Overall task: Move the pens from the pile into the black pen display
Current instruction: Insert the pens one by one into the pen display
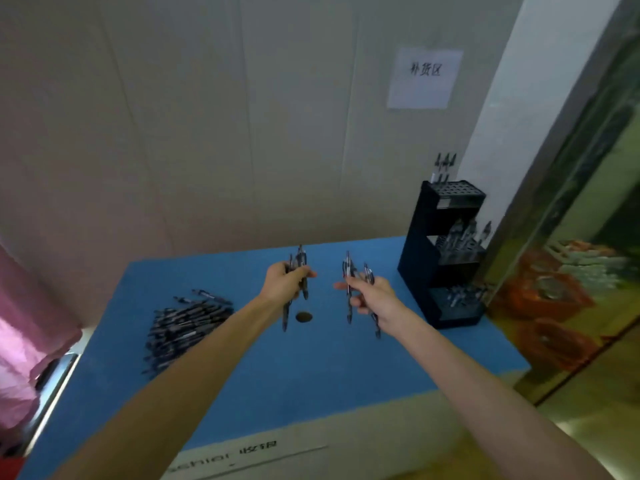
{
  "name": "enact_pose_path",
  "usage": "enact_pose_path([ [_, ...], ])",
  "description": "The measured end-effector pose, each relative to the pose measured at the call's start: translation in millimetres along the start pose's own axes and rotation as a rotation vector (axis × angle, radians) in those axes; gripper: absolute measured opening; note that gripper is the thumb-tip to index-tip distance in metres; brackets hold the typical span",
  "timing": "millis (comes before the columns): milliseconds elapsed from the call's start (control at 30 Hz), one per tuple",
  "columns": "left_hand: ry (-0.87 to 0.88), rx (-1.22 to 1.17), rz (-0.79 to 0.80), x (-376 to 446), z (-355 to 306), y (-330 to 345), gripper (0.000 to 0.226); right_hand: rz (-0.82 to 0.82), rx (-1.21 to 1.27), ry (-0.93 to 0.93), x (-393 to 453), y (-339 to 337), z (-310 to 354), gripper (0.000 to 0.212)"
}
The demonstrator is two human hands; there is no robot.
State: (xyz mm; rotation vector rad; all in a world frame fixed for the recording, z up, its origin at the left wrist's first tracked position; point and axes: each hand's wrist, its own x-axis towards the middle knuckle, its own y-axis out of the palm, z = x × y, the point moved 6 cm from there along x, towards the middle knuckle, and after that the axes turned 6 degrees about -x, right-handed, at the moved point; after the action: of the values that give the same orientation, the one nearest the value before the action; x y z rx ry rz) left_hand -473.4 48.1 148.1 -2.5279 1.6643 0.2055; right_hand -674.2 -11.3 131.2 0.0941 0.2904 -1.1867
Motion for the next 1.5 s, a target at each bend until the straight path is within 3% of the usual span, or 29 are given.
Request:
enact_pose_path([
  [133, 0.016, -0.002, 0.032, -14, -14, 68, 0.019, -0.067, 0.111, -0.040, -20, -75, 14, 0.014],
  [233, 0.017, -0.004, 0.045, -15, -23, 123, 0.024, -0.084, 0.144, -0.054, -26, -138, 18, 0.018],
  [367, 0.089, -0.051, -0.024, -15, -45, 187, 0.021, -0.085, 0.114, -0.085, -33, -225, 15, 0.033],
  [600, 0.215, 0.010, -0.027, 0, -86, 282, 0.011, -0.160, -0.027, -0.116, -22, -361, 15, 0.028],
  [700, 0.270, 0.042, -0.092, 3, -104, 309, 0.017, -0.144, -0.066, -0.115, -13, -396, 27, 0.025],
  [900, 0.311, 0.072, -0.214, 29, -138, 336, 0.022, -0.182, -0.154, -0.220, 32, -430, 79, 0.026],
  [1167, 0.428, 0.164, -0.227, 96, -188, 367, 0.016, -0.219, -0.171, -0.400, 104, -437, 171, 0.017],
  [1300, 0.488, 0.182, -0.204, 131, -208, 382, 0.015, -0.201, -0.313, -0.472, 148, -426, 209, 0.012],
  [1500, 0.534, 0.298, -0.179, 174, -204, 404, 0.016, -0.161, -0.502, -0.511, 205, -403, 201, 0.015],
])
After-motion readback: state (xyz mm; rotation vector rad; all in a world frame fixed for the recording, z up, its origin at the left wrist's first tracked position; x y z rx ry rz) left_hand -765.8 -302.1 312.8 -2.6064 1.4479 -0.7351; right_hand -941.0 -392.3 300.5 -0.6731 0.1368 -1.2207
